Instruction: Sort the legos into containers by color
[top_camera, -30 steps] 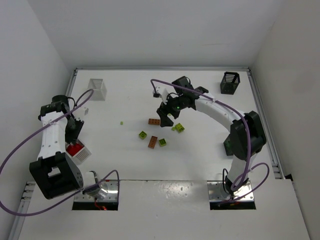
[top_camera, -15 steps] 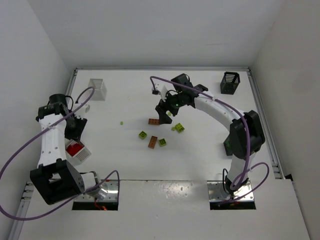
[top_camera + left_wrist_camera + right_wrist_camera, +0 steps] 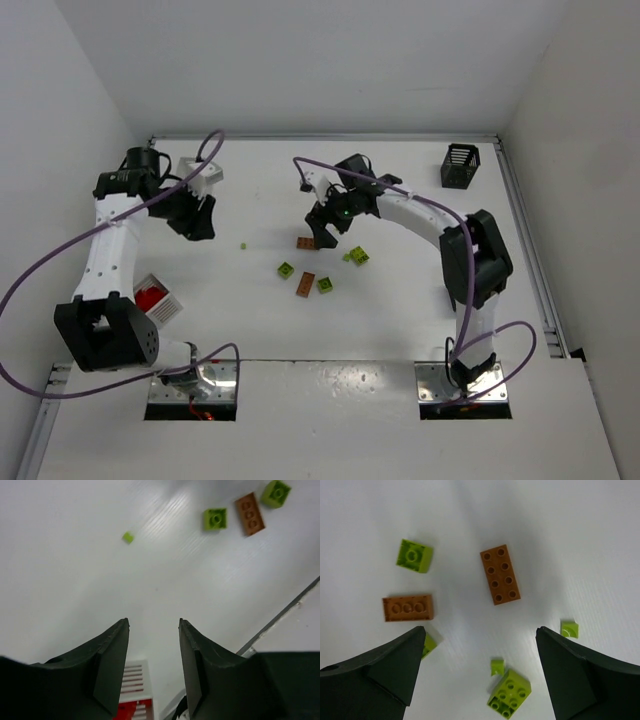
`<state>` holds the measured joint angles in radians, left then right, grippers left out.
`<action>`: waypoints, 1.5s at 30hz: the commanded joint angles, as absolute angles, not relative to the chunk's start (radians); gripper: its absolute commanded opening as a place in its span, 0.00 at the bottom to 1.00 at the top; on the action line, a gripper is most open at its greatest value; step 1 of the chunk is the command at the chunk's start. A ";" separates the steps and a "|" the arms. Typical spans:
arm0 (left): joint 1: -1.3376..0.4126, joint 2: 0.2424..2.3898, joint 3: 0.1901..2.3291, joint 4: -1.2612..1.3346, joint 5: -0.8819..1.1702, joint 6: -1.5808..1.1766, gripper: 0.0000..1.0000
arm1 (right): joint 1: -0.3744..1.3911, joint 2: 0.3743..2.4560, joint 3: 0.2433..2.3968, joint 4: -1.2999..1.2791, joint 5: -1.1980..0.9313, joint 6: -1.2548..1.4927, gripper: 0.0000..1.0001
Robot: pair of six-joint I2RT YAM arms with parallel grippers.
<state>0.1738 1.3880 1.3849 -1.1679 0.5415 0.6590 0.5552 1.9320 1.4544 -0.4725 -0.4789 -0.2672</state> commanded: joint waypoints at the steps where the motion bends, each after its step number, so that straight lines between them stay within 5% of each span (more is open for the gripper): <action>1: 0.134 1.365 1.424 -1.088 0.681 0.628 0.50 | 0.566 2.005 1.488 -0.396 -0.416 -0.311 0.93; 19: 0.172 1.293 1.333 -0.951 0.807 0.508 0.57 | 0.575 2.171 1.522 -0.239 -0.397 -0.523 0.98; 25: 0.181 1.293 1.315 -0.942 0.807 0.489 0.57 | 0.594 2.180 1.500 -0.238 -0.397 -0.555 0.91; 29: 0.190 1.293 1.295 -0.933 0.816 0.479 0.57 | 0.612 2.189 1.491 -0.238 -0.397 -0.565 0.75; 37: 0.221 1.256 1.235 -0.812 0.848 0.382 0.57 | 0.612 2.189 1.491 -0.275 -0.417 -0.575 0.20; 45: 0.230 1.262 1.137 -0.686 0.932 0.190 0.58 | 0.612 2.010 1.470 -0.221 -0.580 -0.465 0.09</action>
<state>0.2207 1.2675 1.1603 -0.7647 0.8452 0.2955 0.6048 2.1536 1.4605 -0.2710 -0.4587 -0.5114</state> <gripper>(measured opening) 0.579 0.308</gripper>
